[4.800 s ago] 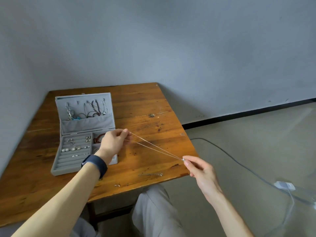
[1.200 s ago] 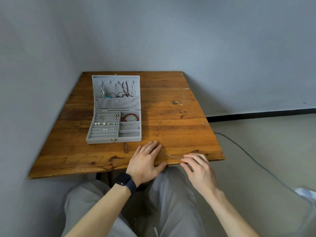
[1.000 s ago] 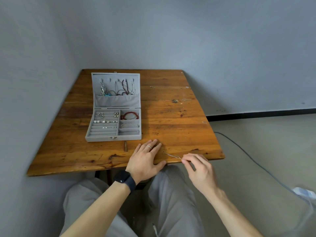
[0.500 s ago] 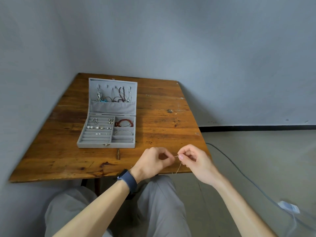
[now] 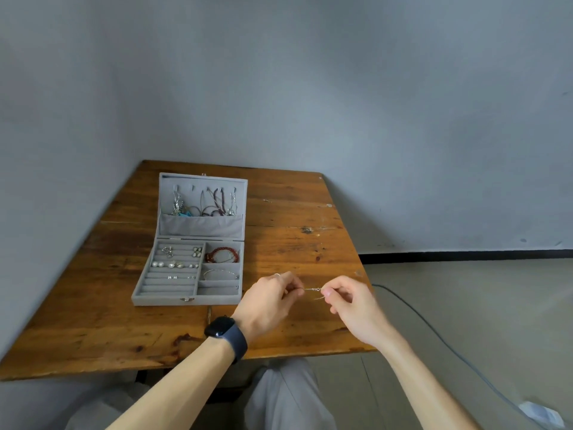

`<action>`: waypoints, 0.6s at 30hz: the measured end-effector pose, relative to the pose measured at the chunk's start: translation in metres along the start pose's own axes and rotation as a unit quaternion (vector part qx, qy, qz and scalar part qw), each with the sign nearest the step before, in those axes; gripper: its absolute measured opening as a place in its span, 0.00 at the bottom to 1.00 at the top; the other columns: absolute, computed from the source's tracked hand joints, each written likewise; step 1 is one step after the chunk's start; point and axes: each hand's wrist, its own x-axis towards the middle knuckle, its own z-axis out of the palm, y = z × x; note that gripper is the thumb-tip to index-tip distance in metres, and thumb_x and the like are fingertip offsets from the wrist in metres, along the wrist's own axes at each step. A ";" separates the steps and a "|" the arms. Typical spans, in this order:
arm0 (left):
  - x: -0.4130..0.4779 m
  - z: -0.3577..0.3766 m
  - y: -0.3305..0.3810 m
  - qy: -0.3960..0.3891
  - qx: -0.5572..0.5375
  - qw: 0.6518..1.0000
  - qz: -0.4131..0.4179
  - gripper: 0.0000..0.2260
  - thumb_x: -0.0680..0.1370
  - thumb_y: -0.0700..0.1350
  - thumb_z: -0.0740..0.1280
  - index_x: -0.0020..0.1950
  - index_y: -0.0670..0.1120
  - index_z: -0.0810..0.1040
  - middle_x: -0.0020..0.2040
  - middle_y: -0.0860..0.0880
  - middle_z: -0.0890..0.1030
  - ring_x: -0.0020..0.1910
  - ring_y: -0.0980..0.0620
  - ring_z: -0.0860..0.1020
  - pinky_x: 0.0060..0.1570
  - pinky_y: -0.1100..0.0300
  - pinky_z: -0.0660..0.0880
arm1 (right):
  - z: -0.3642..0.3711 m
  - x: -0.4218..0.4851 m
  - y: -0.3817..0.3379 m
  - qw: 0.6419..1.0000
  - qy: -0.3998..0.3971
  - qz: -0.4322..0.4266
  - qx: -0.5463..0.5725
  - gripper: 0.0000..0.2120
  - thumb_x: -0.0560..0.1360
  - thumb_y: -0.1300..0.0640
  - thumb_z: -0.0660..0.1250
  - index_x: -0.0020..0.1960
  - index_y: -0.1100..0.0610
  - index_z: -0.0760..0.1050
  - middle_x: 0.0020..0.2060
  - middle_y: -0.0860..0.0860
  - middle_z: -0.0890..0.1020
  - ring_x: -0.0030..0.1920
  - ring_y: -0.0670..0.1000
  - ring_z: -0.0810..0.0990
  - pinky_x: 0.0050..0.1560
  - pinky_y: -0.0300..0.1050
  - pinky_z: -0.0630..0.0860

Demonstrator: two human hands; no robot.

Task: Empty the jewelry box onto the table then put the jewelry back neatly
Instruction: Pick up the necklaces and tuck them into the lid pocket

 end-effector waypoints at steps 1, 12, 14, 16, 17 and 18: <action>0.008 -0.001 -0.001 0.003 0.005 1.000 0.000 0.04 0.81 0.54 0.65 0.53 0.58 0.78 0.49 0.59 0.81 0.48 0.60 0.78 0.48 0.63 0.78 | 0.000 0.006 -0.001 1.000 0.014 -0.002 -0.004 0.06 0.80 0.49 0.66 0.45 0.43 0.79 0.41 0.39 0.83 0.42 0.43 0.82 0.48 0.49 0.82; 0.129 -0.012 -0.013 0.000 0.078 0.996 -0.033 0.14 0.80 0.52 0.62 0.65 0.56 0.76 0.59 0.54 0.81 0.56 0.54 0.79 0.56 0.56 0.78 | -0.037 0.125 -0.015 0.994 0.070 0.022 -0.086 0.08 0.78 0.49 0.65 0.42 0.41 0.80 0.38 0.31 0.81 0.42 0.34 0.79 0.36 0.27 0.69; 0.152 -0.007 -0.022 -0.011 0.138 0.990 -0.039 0.19 0.81 0.52 0.60 0.72 0.55 0.70 0.65 0.51 0.78 0.64 0.50 0.75 0.60 0.54 0.75 | -0.043 0.148 -0.009 0.991 0.074 0.024 -0.109 0.08 0.79 0.49 0.65 0.42 0.42 0.80 0.38 0.33 0.82 0.43 0.35 0.79 0.38 0.28 0.70; 0.173 -0.001 -0.031 -0.025 0.187 0.981 -0.041 0.23 0.81 0.53 0.59 0.77 0.54 0.64 0.73 0.49 0.71 0.72 0.47 0.67 0.69 0.52 0.69 | -0.046 0.171 -0.001 0.988 0.072 0.025 -0.136 0.08 0.79 0.49 0.65 0.43 0.42 0.80 0.39 0.35 0.82 0.43 0.38 0.80 0.39 0.31 0.73; 0.183 0.002 -0.037 -0.033 0.206 0.977 -0.042 0.24 0.82 0.53 0.58 0.79 0.53 0.61 0.76 0.49 0.67 0.76 0.46 0.62 0.73 0.51 0.63 | -0.048 0.183 0.003 0.987 0.069 0.026 -0.144 0.08 0.79 0.50 0.65 0.44 0.42 0.80 0.40 0.36 0.82 0.43 0.39 0.80 0.39 0.31 0.73; 0.193 0.004 -0.042 -0.041 0.222 0.973 -0.042 0.25 0.82 0.53 0.57 0.80 0.52 0.58 0.79 0.48 0.63 0.79 0.47 0.57 0.76 0.50 0.57 | -0.049 0.194 0.007 0.986 0.066 0.027 -0.148 0.08 0.79 0.50 0.65 0.44 0.42 0.80 0.40 0.37 0.83 0.43 0.39 0.80 0.39 0.31 0.72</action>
